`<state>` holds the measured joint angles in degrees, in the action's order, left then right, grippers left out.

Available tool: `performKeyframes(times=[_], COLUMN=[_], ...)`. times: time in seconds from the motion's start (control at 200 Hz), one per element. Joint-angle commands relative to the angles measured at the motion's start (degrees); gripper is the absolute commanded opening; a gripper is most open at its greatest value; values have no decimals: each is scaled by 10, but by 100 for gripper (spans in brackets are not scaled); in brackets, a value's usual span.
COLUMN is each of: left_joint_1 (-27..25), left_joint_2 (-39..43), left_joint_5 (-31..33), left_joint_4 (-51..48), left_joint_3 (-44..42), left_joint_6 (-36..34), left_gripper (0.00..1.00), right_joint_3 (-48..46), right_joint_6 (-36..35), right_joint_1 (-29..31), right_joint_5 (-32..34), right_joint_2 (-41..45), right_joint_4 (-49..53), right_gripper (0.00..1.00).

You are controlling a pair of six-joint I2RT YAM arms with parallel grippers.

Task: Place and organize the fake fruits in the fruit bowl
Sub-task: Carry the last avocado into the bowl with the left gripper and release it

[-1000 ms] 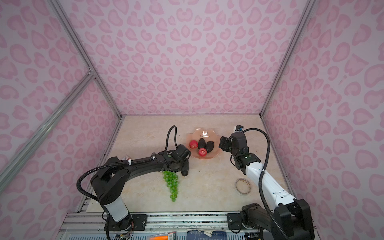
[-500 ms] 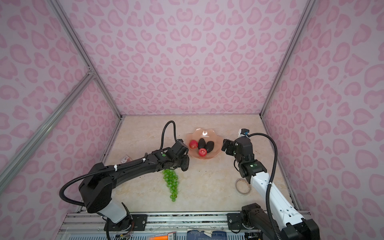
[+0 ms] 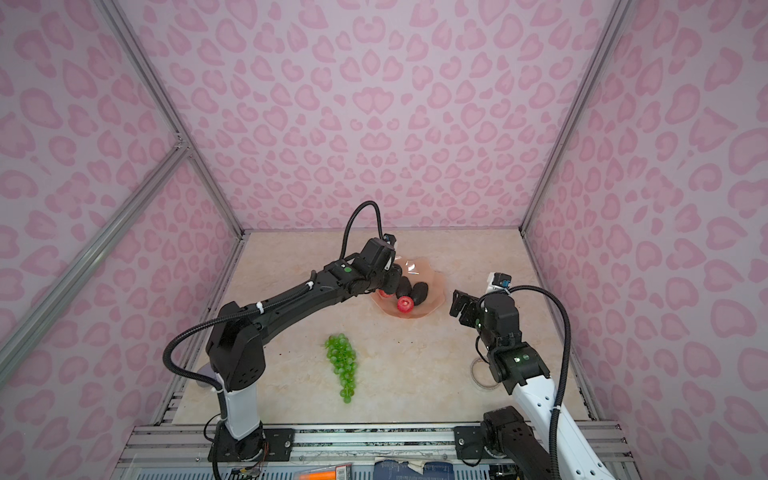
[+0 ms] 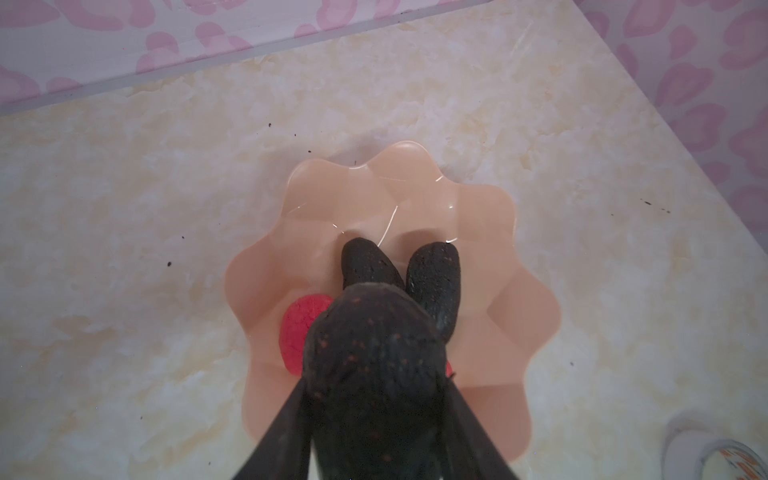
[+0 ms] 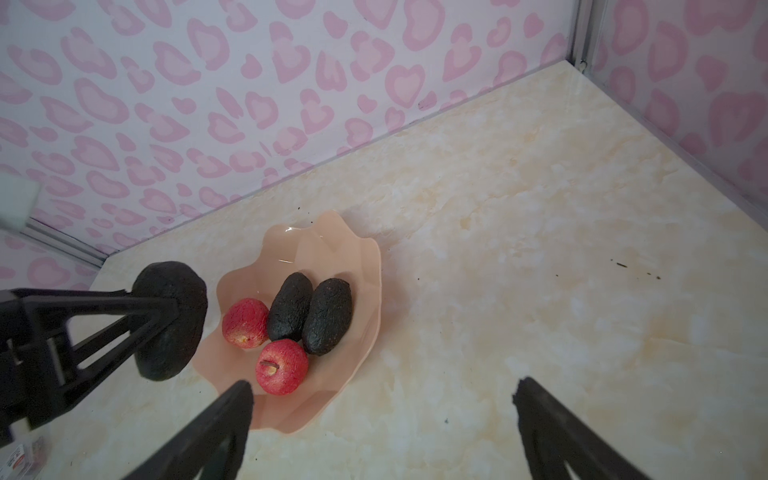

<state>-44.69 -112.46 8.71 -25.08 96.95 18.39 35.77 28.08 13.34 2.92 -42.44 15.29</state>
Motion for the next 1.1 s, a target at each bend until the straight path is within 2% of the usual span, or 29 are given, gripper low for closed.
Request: performKeyframes(times=[0.0,0.135,0.285,0.305,0.4,0.495,0.575,0.635,0.88,1.1], left_joint_1=[8,11,11,11,11,11,11,11,11,11], left_joint_2=[-48,-109,-143,-146,-152,-150,-143,-137,-124,-101], left_joint_5=[-7,-7,-18,-18,-24,-32,-41,-45,-47,-37], left_joint_4=[-18,-42,-45,-45,-43,-41,-37,-34,-30,-26], left_joint_3=[50,106,123,124,126,126,123,121,125,118], left_joint_6=[-46,-59,-51,-49,-44,-40,-40,-40,-43,-41], left_gripper=[35,35,35,40,44,59,76,83,95,95], right_joint_3=[-6,-5,-2,-2,-2,-2,-3,-3,0,-3], right_joint_6=[6,11,13,14,13,13,13,13,10,8], right_joint_1=[-2,-3,-3,-3,-3,-4,-5,-5,-6,-10], right_joint_5=[17,17,17,18,21,21,19,20,22,24], right_joint_2=[14,18,20,21,22,20,19,19,26,31], right_joint_4=[30,37,39,39,39,39,37,37,39,43], right_gripper=[98,98,98,98,98,98,98,98,98,98])
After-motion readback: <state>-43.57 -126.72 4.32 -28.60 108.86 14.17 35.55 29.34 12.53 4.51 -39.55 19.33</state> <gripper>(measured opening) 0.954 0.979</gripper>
